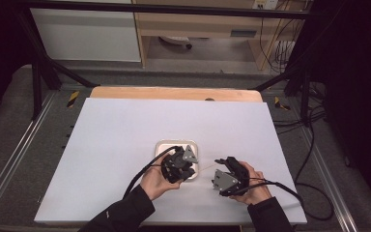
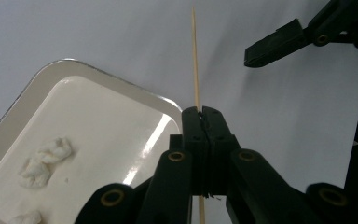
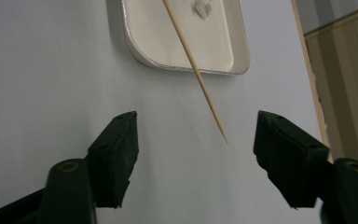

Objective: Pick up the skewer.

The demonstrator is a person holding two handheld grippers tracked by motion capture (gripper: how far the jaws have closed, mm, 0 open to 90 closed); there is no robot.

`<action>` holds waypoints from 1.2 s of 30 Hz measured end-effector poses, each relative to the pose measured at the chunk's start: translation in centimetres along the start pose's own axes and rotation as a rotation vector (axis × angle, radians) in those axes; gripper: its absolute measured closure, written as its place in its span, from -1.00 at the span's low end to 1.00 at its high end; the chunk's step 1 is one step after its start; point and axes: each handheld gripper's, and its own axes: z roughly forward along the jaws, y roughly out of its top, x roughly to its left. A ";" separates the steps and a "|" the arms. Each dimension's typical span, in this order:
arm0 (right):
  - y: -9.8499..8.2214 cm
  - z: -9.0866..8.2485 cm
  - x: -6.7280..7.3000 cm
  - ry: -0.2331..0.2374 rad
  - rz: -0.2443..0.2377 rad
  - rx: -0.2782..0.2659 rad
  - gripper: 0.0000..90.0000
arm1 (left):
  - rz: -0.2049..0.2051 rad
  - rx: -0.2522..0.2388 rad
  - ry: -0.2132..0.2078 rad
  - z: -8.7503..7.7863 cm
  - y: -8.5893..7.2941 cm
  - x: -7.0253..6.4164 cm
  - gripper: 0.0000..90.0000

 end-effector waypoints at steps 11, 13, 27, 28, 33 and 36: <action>0.0 0.1 0.4 -0.009 -0.140 -0.010 0.26 | 0.032 0.017 -0.028 0.9 1.2 -1.2 0.98; 0.0 0.1 0.4 -0.003 -0.172 -0.016 0.41 | 0.039 0.023 -0.033 0.9 1.3 -1.2 0.98; -0.1 0.4 0.9 0.042 -0.277 0.006 0.96 | 0.066 0.038 -0.058 1.2 1.5 -1.8 0.98; -0.1 0.4 0.9 0.042 -0.277 0.006 0.96 | 0.066 0.040 -0.057 1.2 1.5 -1.7 0.98; 0.0 0.5 1.1 0.040 -0.287 0.006 0.98 | 0.061 0.041 -0.064 1.1 1.4 -1.6 0.98; 0.0 0.4 1.1 0.030 -0.289 0.007 0.99 | 0.040 0.024 -0.078 1.1 1.3 -1.4 0.97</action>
